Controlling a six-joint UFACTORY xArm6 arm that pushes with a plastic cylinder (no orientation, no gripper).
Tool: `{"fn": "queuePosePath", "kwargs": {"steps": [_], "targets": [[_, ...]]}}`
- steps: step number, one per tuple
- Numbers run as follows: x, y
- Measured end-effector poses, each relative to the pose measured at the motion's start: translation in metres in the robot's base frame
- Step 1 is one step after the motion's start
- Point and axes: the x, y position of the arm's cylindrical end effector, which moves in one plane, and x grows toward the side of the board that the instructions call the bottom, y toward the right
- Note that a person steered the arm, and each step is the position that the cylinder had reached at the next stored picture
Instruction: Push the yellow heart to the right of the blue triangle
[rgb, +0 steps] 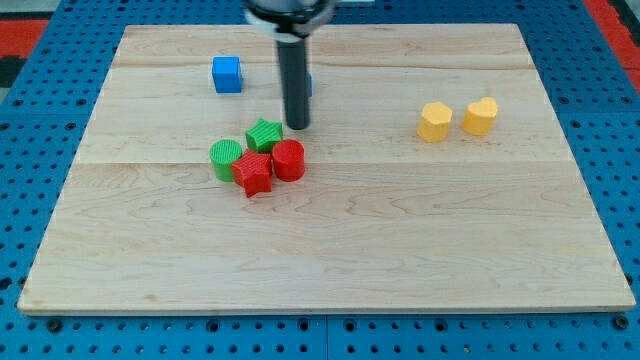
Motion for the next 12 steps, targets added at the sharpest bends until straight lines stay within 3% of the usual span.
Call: {"fn": "queuePosePath", "kwargs": {"steps": [1, 2, 3, 4, 5, 7, 9, 10, 11, 12], "targets": [[0.023, 0.016], [0.039, 0.097], [0.038, 0.216], [0.016, 0.286], [-0.008, 0.21], [-0.011, 0.029], [-0.055, 0.045], [-0.015, 0.081], [-0.057, 0.123], [-0.098, 0.116]]}}
